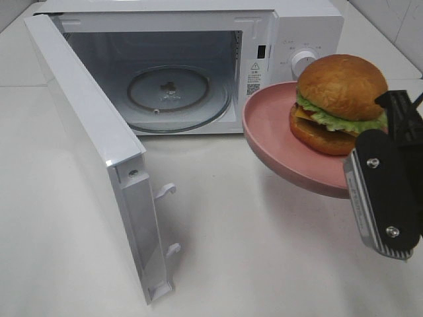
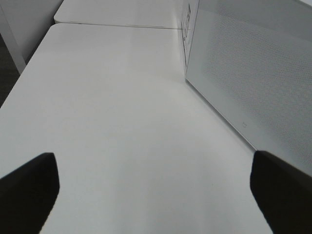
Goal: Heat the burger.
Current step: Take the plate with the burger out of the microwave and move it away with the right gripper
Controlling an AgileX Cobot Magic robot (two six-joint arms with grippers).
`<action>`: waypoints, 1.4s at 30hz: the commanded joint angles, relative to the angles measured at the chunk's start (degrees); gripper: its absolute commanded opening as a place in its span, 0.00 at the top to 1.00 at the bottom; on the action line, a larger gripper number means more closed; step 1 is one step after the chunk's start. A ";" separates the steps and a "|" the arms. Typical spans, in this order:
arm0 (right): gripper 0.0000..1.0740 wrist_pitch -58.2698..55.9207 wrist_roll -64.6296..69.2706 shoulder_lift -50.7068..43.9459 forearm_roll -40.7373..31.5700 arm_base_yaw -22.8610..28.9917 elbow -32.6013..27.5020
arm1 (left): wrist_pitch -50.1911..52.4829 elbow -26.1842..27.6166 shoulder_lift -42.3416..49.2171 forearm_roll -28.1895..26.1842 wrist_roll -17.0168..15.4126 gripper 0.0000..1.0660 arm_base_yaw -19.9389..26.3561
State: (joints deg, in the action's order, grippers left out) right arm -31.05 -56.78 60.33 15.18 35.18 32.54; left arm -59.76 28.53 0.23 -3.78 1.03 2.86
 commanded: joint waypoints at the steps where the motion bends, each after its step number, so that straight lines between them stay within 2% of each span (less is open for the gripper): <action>1: 1.00 -2.06 5.04 -4.70 4.35 -0.23 0.34 | 0.34 -0.06 1.32 -0.29 0.00 0.05 -0.06; 8: 1.00 -6.99 10.37 -8.54 5.61 -0.23 0.34 | 0.34 -0.06 1.32 -0.29 0.00 0.05 -0.06; 17: 1.00 -14.27 29.97 -9.22 16.39 -0.23 0.40 | 0.34 -0.06 1.32 -0.29 0.00 0.05 -0.06; 25: 1.00 -15.81 45.49 -9.22 19.77 -0.23 0.40 | 0.34 -0.06 1.32 -0.29 0.00 0.05 -0.06; 31: 1.00 -17.82 49.22 -8.82 20.11 -0.23 0.40 | 0.34 -0.06 1.32 -0.29 0.00 0.05 -0.06; 35: 1.00 -20.45 57.64 -5.27 24.98 -0.29 0.40 | 0.34 -0.06 1.32 -0.29 0.00 0.05 -0.06; 42: 1.00 -20.97 69.79 0.80 28.30 -0.40 0.40 | 0.34 -0.06 1.32 -0.29 0.00 0.05 -0.06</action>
State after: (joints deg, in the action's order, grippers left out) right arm -52.25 11.12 60.85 39.13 35.12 32.54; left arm -59.76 28.53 0.23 -3.78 1.03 2.86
